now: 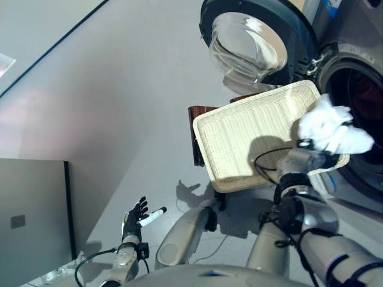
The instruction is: Pick up the clothes and place them into the washing machine
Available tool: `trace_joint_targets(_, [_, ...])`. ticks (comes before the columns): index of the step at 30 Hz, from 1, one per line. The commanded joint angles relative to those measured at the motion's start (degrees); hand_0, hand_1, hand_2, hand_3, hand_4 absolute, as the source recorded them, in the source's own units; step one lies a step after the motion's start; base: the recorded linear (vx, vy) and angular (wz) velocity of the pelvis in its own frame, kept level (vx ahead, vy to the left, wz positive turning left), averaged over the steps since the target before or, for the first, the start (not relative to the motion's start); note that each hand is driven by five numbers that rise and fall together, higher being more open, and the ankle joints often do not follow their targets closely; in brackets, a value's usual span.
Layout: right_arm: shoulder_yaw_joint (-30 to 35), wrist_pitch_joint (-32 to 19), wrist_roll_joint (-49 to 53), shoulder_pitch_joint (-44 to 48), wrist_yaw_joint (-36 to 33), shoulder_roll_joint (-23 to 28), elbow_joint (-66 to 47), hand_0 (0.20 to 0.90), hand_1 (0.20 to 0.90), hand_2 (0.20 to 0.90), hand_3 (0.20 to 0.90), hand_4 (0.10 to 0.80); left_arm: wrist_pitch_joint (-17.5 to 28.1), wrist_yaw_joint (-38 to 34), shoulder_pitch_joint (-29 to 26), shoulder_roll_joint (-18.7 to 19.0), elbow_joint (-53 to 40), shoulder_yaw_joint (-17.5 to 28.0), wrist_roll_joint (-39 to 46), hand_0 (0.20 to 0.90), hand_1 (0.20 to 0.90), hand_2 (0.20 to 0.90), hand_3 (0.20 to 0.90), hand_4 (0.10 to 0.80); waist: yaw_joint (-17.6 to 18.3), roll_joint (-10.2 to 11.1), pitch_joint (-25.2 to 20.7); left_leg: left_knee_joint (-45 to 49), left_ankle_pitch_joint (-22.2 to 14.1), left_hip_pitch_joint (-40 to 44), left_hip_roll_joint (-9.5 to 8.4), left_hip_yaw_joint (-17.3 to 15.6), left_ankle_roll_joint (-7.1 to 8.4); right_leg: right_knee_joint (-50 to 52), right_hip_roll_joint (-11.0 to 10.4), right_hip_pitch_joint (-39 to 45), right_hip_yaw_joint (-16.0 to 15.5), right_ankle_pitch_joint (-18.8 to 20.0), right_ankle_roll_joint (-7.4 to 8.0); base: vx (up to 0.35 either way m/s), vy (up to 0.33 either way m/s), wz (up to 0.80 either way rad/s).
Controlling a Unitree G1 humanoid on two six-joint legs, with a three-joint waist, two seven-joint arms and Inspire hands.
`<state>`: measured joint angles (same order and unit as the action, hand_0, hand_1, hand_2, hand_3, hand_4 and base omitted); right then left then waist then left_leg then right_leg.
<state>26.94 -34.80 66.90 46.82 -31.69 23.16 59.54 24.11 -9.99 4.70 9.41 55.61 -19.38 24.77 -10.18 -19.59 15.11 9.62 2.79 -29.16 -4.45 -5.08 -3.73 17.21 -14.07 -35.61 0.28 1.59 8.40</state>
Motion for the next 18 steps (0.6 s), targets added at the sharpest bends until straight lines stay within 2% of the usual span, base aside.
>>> trace_joint_targets(1, [-8.6,-6.1,-8.5,9.6,-1.0,15.7,-5.5,0.2,0.2,0.2,0.2,0.3,3.2,-2.2,0.8,3.1,0.5,0.5,3.1,0.9,0.9,0.9,0.9,0.8,-0.4,-1.5,-3.1,1.8,-0.7,-5.1,0.46,3.3,4.81,0.6,1.4,1.9,-0.3,-3.0,-3.14,0.011,0.007,-0.16])
trace_joint_targets(2, [-8.8,-6.1,-8.7,10.1,-1.2,16.0,-5.2,0.2,0.2,0.2,0.2,0.3,3.2,-2.2,0.7,2.9,0.5,0.5,3.0,0.9,0.9,0.9,0.9,0.8,-0.5,-1.6,-3.1,1.8,-0.7,-5.2,0.49,3.2,4.81,0.6,1.5,1.8,-0.3,-3.0,-3.14,0.025,0.019,-0.19])
trace_joint_targets(3, [-9.6,-6.8,-10.3,12.4,-3.1,18.4,-6.0,0.464,0.464,0.464,0.464,0.488,3.3,-2.6,0.9,3.4,0.6,0.6,2.8,0.9,0.9,0.9,0.9,0.8,-0.3,-1.4,-3.5,1.6,-0.7,-5.0,0.57,3.2,4.85,0.6,1.5,1.5,-0.1,-2.9,-3.1,0.035,0.027,-0.16])
trace_joint_targets(4, [-9.2,-7.7,-12.6,13.2,-6.0,19.0,-8.4,0.516,0.516,0.516,0.516,0.525,3.5,-3.1,0.9,3.5,0.9,0.1,2.5,0.9,0.9,0.9,0.9,0.8,0.1,-1.5,-3.7,1.4,-0.8,-4.9,0.56,3.0,4.82,0.6,1.6,1.4,0.2,-2.9,-3.07,0.048,0.042,-0.12])
trace_joint_targets(5, [-9.2,-7.5,-14.3,13.3,-7.5,19.2,-9.4,0.9,0.9,0.9,0.9,0.8,3.3,-3.3,0.9,3.5,0.9,0.4,2.7,0.9,0.9,0.9,0.9,0.8,0.2,-1.4,-3.9,1.3,-0.9,-4.9,0.51,2.9,4.8,0.6,1.6,1.3,0.4,-2.9,-3.05,0.035,0.03,-0.12])
trace_joint_targets(9, [-10.3,-6.6,-16.4,12.8,-8.3,18.7,-10.9,0.9,0.9,0.9,0.9,0.8,3.7,-3.4,1.2,3.2,0.5,0.5,3.0,0.9,0.9,0.9,0.9,0.8,0.6,-1.2,-4.0,1.2,-1.2,-4.7,0.58,2.2,4.64,0.3,1.8,1.2,1.2,-2.7,-3.02,0.015,0.027,-0.1])
trace_joint_targets(16, [-11.2,-4.0,-12.0,9.5,-2.0,14.1,-5.0,0.9,0.9,0.9,0.9,0.8,3.7,-3.0,0.7,2.5,0.9,1.2,3.5,0.9,0.9,0.9,0.9,0.8,1.0,-1.0,-4.0,1.0,-1.2,-4.5,0.98,1.7,4.69,-0.2,2.1,1.3,1.5,-2.3,-3.23,0.004,0.0,-0.06])
trace_joint_targets(18, [-10.9,-2.7,-10.8,7.6,-0.3,10.9,-1.9,0.9,0.9,0.9,0.9,0.8,3.5,-2.7,0.5,1.8,1.5,1.1,3.5,0.9,0.9,0.9,0.9,0.8,1.2,-1.0,-4.1,0.8,-1.2,-4.5,1.04,1.6,4.72,-0.4,2.2,1.2,1.5,-2.2,-3.31,0.0,0.0,0.0])
